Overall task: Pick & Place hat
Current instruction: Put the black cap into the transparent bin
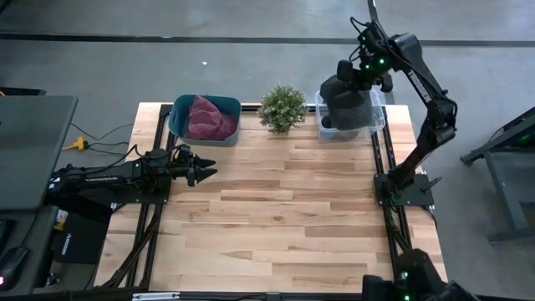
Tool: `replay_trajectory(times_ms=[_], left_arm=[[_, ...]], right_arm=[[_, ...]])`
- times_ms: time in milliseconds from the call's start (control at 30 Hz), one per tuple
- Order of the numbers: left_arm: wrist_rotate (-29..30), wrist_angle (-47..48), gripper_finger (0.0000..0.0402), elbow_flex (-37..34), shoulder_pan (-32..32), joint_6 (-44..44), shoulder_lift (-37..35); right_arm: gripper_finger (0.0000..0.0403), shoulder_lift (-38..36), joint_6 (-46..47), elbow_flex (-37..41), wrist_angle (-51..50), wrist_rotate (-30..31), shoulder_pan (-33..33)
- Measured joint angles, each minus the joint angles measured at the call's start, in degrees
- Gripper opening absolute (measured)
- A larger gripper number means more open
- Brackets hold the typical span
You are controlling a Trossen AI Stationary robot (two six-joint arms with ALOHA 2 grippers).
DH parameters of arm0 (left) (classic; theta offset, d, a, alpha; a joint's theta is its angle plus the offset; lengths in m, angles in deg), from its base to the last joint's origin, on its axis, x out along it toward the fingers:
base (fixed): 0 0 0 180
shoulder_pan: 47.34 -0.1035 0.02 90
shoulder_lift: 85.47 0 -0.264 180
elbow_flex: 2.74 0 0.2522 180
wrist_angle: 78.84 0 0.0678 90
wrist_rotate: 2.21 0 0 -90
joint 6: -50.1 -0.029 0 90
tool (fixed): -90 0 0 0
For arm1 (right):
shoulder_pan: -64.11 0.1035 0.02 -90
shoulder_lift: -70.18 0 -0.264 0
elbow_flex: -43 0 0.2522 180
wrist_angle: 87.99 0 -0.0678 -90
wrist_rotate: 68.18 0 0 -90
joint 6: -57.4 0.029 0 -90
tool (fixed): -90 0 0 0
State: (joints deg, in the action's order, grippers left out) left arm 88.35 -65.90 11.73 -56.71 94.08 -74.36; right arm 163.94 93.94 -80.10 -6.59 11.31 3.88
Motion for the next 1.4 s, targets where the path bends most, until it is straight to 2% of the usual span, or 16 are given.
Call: replay_trajectory(times_ms=[200, 433, 867, 1400], left_arm=[[0.0, 0.0, 0.0337, 0.0, 0.0, 0.0, 0.0], [0.0, 0.0, 0.0337, 0.0, 0.0, 0.0, 0.0], [0.0, 0.0, 0.0337, 0.0, 0.0, 0.0, 0.0], [0.0, 0.0, 0.0337, 0.0, 0.0, 0.0, 0.0]], right_arm=[[0.0, 2.1, -0.4, -0.5, -2.7, 0.2, -2.9], [0.0, 3.4, -1.9, -0.5, -2.8, 4.0, -3.6], [0.0, 9.1, -5.1, -0.5, -5.2, 0.5, -3.5], [0.0, 16.0, -6.6, -0.5, -5.2, 1.0, -3.5]])
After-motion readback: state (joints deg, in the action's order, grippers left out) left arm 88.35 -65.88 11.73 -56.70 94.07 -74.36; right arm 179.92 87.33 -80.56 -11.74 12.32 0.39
